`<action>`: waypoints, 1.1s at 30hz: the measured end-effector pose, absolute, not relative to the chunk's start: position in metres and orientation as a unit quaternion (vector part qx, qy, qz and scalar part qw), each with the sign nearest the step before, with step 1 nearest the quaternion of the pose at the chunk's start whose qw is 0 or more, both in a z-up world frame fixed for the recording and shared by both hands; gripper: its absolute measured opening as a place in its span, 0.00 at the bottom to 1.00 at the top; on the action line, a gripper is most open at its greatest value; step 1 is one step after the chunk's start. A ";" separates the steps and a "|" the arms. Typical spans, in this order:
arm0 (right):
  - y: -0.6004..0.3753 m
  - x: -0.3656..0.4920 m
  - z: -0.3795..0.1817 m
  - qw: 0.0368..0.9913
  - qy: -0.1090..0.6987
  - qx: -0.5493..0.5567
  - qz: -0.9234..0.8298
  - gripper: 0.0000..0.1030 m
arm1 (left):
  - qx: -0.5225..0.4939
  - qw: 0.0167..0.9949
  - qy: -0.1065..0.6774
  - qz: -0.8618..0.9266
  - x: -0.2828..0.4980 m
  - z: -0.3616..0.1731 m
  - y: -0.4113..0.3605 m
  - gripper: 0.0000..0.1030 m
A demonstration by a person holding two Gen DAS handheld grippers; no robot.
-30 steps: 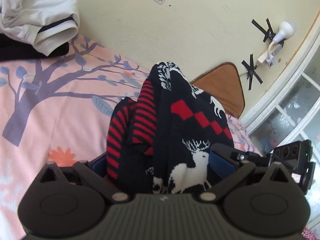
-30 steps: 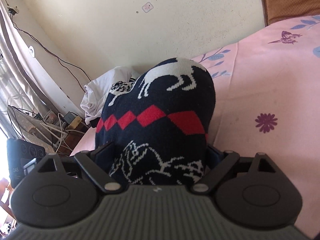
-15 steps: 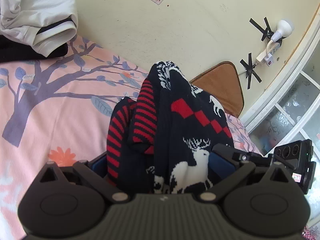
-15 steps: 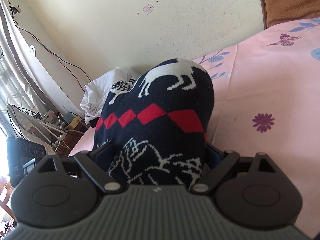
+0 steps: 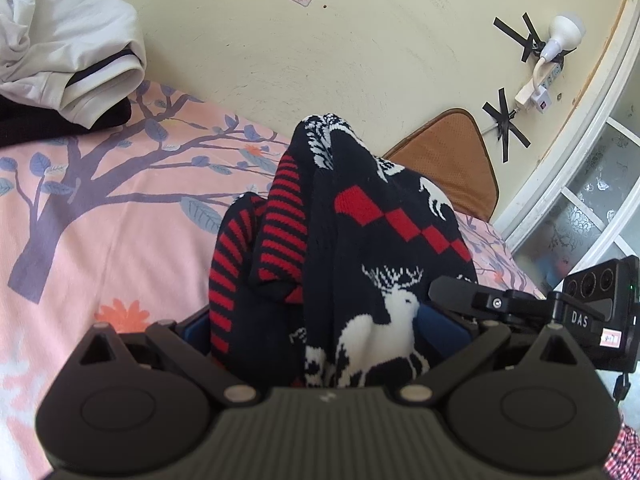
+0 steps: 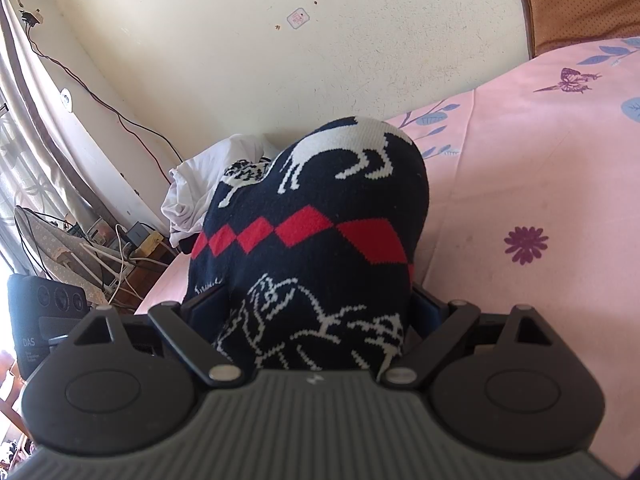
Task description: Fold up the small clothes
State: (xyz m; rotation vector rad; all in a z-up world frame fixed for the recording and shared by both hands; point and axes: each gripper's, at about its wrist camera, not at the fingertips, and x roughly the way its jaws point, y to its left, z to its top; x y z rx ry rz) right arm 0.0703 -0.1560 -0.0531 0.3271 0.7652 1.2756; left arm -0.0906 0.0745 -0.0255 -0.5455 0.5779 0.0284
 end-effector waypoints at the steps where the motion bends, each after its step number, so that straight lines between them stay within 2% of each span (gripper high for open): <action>1: -0.156 0.070 -0.053 0.724 0.347 0.148 0.578 0.92 | -0.269 0.921 0.281 0.012 -0.091 -0.026 0.076 1.00; 33: -0.156 0.068 -0.053 0.724 0.346 0.149 0.578 0.92 | -0.272 0.922 0.276 0.009 -0.092 -0.026 0.077 1.00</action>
